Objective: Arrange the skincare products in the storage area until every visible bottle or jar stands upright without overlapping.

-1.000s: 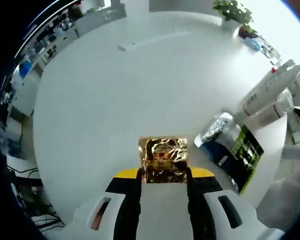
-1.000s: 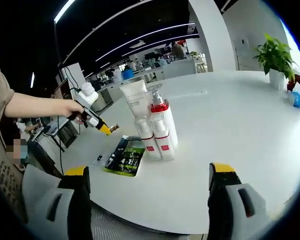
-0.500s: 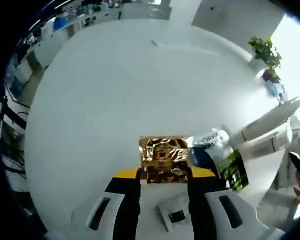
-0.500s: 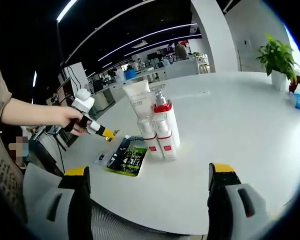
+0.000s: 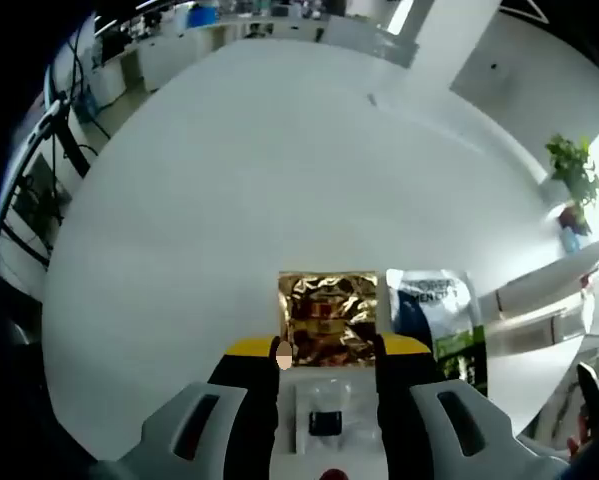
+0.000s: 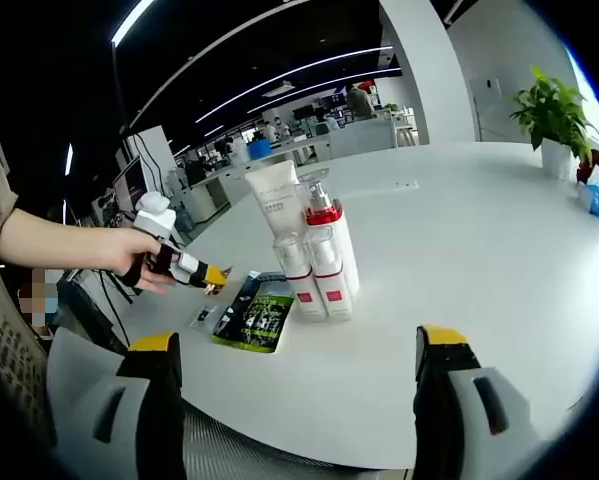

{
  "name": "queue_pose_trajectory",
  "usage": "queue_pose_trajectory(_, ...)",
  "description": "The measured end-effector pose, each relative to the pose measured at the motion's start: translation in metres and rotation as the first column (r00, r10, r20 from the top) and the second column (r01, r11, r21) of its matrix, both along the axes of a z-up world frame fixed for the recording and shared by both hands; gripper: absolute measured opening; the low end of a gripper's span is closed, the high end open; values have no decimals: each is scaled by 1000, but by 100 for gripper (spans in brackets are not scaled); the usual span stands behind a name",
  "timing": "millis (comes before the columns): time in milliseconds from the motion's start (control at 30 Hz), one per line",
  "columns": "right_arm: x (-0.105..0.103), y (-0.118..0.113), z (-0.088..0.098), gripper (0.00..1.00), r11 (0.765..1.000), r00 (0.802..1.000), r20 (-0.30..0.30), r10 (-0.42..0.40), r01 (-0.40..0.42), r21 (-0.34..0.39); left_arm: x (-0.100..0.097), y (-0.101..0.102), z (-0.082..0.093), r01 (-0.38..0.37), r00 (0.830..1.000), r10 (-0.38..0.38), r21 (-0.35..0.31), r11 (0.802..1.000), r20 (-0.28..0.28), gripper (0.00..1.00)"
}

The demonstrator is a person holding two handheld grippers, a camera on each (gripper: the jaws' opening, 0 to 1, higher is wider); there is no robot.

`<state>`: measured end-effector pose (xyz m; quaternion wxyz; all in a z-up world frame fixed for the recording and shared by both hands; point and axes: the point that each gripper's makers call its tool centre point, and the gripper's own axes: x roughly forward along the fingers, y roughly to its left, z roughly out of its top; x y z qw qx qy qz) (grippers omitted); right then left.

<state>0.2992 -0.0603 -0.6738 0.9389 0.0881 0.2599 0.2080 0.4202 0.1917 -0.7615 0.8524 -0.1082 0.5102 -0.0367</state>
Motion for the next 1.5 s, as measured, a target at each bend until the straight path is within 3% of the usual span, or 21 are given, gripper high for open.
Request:
queue_pose_trajectory(400, 0, 0, 0, 97, 1000, 1000, -3, -2, 2, 5, -2, -9, -11, -51, 999, 52, 41, 998, -3, 36)
queue_pose_trajectory(600, 0, -1, 0, 97, 1000, 1000, -3, -8, 8, 10, 0, -9, -12, -43, 999, 42, 61, 997, 9, 37)
queue_pose_trajectory(1500, 0, -1, 0, 97, 1000, 1000, -4, -5, 5, 5, 1, -11, -11, -46, 999, 46, 40, 998, 12, 39)
